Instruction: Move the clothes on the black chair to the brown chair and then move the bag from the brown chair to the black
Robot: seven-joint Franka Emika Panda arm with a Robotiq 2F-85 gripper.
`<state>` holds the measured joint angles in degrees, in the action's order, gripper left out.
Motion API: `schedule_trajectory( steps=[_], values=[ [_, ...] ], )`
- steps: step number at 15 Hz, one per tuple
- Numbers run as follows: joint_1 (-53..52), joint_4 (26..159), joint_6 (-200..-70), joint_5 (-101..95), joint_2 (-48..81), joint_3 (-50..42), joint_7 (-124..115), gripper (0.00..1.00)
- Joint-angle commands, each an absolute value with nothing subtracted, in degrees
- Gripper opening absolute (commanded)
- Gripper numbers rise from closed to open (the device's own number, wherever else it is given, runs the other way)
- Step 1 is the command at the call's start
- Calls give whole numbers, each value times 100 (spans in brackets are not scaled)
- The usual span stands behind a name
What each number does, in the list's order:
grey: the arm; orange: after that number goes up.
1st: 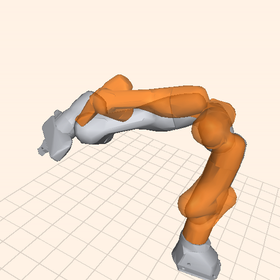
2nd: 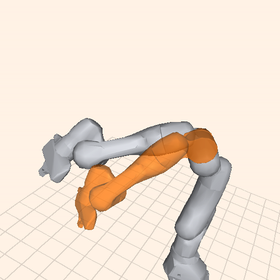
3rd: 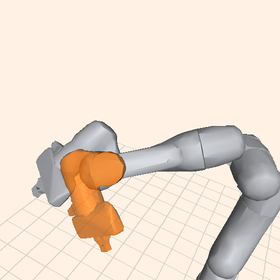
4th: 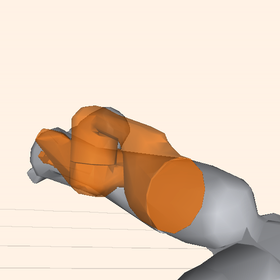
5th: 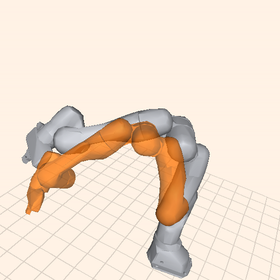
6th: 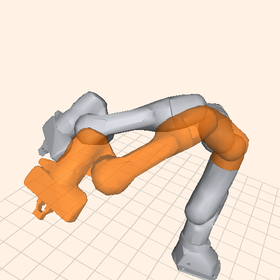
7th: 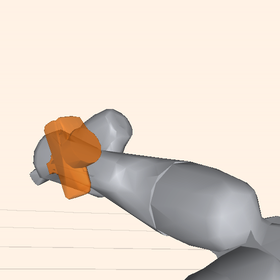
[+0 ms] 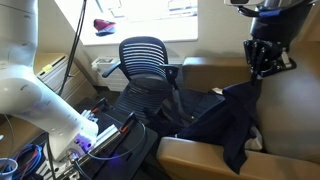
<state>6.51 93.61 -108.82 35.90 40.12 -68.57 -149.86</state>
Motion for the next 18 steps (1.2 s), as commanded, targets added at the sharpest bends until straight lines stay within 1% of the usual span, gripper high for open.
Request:
schedule_trajectory(
  steps=[1,3,4,5,7,9,10,11,13,18],
  values=[
    [1296,8487,-10807,4840,4634,-7149,-14950,1],
    [1554,8166,-10617,5829,5120,-7575,-14932,1],
    [1561,8266,-10652,6286,5311,-7825,-14923,1],
    [1327,8591,-10825,5621,4817,-7478,-14917,3],
    [1479,8500,-10775,6065,5111,-7717,-14897,3],
    [1502,8464,-10775,6122,5209,-7734,-14902,3],
    [1351,8653,-10910,6278,5193,-7811,-14907,1],
    [1163,8964,-11019,6960,5295,-8063,-14918,1],
    [1126,9015,-11120,7537,5278,-8094,-14935,1],
    [1244,8477,-12059,8894,5403,-7800,-14920,1]
  ],
)
